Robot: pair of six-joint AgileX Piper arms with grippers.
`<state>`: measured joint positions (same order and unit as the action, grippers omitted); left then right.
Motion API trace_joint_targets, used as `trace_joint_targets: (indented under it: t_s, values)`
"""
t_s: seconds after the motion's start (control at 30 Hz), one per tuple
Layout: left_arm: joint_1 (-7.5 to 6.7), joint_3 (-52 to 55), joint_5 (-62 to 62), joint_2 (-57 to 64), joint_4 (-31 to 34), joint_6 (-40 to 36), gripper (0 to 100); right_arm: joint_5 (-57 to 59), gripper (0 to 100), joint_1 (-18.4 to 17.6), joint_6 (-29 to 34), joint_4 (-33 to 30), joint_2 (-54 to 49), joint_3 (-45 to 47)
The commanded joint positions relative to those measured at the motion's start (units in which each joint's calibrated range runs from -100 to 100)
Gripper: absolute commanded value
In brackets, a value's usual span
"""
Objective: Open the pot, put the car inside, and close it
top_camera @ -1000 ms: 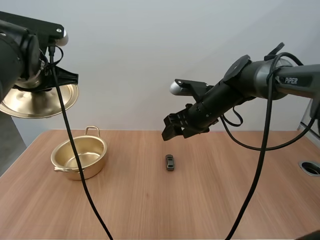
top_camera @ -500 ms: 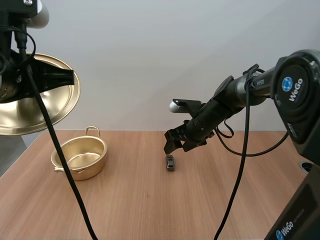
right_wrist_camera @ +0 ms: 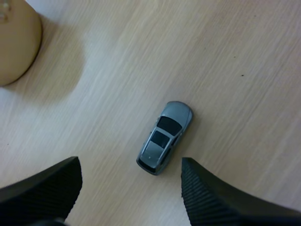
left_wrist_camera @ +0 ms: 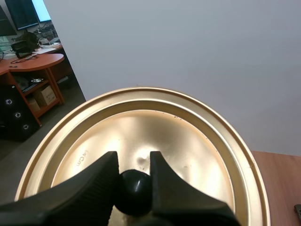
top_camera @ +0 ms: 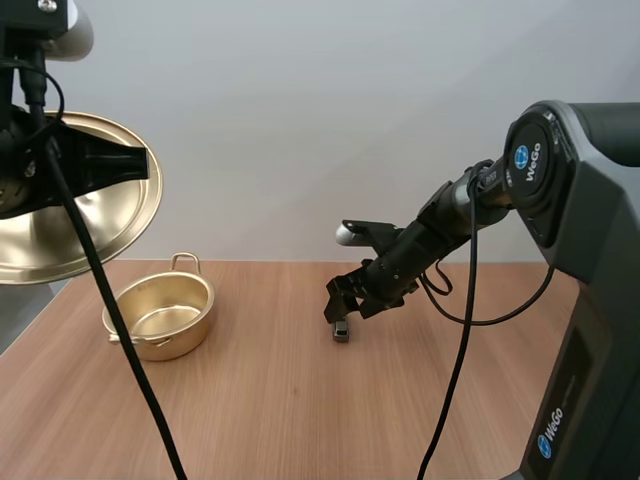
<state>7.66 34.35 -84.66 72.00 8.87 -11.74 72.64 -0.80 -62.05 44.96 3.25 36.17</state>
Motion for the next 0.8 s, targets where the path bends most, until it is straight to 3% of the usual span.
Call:
trace_joint_targets:
  t_s: [0.0, 0.27, 0.77]
  values:
    - [0.03, -0.02, -0.45, 0.08, -0.07, -0.04, 0, -0.83, 100, -0.2, -0.98, 0.74, 1.04, 0.0]
    - [0.03, -0.02, -2.1, 0.08, -0.07, 0.33, 0, -6.58, 100, -2.47, -0.98, 0.25, 4.65, 0.0]
    - [0.03, -0.02, -2.1, 1.08, -1.72, 2.37, 0, -10.54, 100, -2.57, -0.98, -2.32, 10.99, 0.0]
